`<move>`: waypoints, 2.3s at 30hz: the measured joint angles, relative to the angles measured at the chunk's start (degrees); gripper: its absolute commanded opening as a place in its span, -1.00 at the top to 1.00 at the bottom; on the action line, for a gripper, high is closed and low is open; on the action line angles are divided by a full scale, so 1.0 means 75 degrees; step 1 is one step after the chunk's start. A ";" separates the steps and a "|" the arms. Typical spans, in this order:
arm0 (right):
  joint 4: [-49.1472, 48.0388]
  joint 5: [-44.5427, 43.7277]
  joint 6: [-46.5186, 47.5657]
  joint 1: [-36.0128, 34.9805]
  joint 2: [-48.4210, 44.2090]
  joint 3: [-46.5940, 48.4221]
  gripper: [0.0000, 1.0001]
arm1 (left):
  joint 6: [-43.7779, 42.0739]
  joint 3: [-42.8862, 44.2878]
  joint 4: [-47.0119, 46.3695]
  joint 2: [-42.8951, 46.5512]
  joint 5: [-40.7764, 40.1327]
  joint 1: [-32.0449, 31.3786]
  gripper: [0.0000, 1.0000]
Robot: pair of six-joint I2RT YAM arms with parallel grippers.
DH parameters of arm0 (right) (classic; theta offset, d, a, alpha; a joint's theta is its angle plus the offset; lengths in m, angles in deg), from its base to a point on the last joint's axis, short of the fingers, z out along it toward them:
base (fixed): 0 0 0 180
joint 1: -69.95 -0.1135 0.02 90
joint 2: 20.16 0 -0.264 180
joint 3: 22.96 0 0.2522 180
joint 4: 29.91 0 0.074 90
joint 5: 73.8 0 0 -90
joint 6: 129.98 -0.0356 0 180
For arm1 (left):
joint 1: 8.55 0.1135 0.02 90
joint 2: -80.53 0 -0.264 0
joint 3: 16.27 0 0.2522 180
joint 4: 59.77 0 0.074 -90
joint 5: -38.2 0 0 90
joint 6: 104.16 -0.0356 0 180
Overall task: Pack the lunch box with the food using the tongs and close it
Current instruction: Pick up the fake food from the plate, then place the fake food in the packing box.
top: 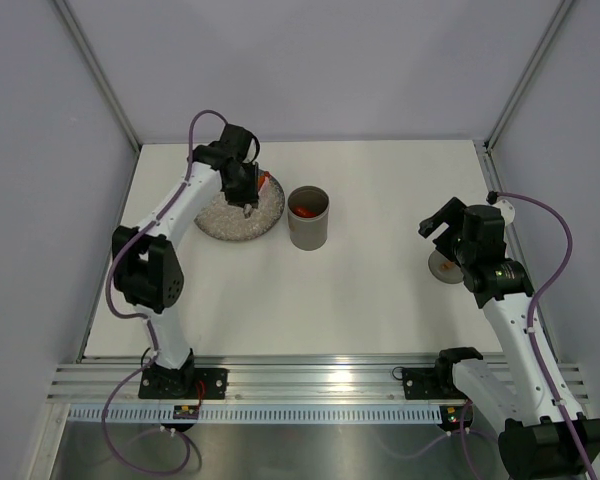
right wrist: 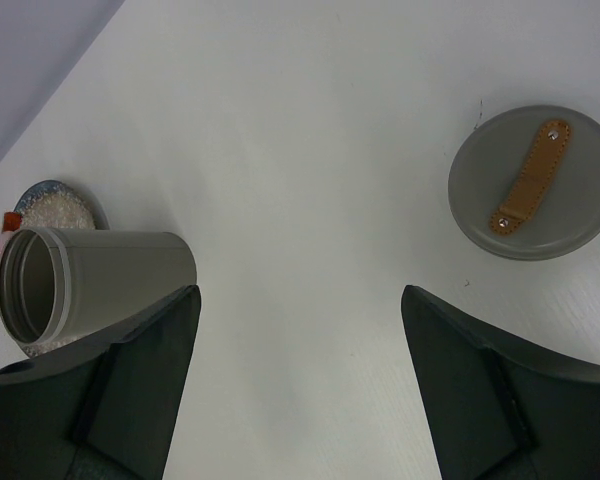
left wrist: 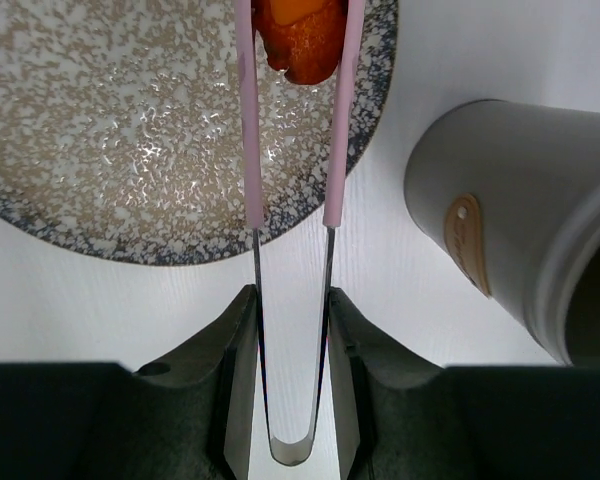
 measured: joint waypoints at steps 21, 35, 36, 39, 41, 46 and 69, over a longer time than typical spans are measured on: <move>-0.0047 0.0201 -0.0035 0.0000 0.0000 0.0000 -0.80 | -0.0321 -0.1212 0.0402 0.3861 0.0361 -0.1679 1.00; -0.0035 0.0251 -0.0058 0.0000 -0.0047 0.0000 -0.79 | -0.0332 -0.1480 0.0154 0.3279 0.0542 -0.2250 1.00; -0.0035 0.0251 -0.0055 0.0000 -0.0058 0.0000 -0.79 | -0.0332 -0.1480 0.0102 0.3214 0.0542 -0.2250 0.95; -0.0038 0.0251 -0.0058 0.0000 -0.0073 0.0000 -0.79 | -0.0306 -0.1478 0.0000 0.3051 0.0533 -0.2250 0.76; -0.0035 0.0251 -0.0058 0.0000 -0.0070 0.0000 -0.79 | -0.0271 -0.1478 -0.0038 0.2952 0.0536 -0.2250 0.67; -0.0038 0.0251 -0.0055 0.0000 -0.0070 0.0000 -0.80 | -0.0251 -0.1475 -0.0064 0.2763 0.0536 -0.2250 0.46; -0.0038 0.0251 -0.0055 0.0000 -0.0070 0.0000 -0.80 | -0.0195 -0.1434 -0.0125 0.2652 0.0562 -0.2250 0.14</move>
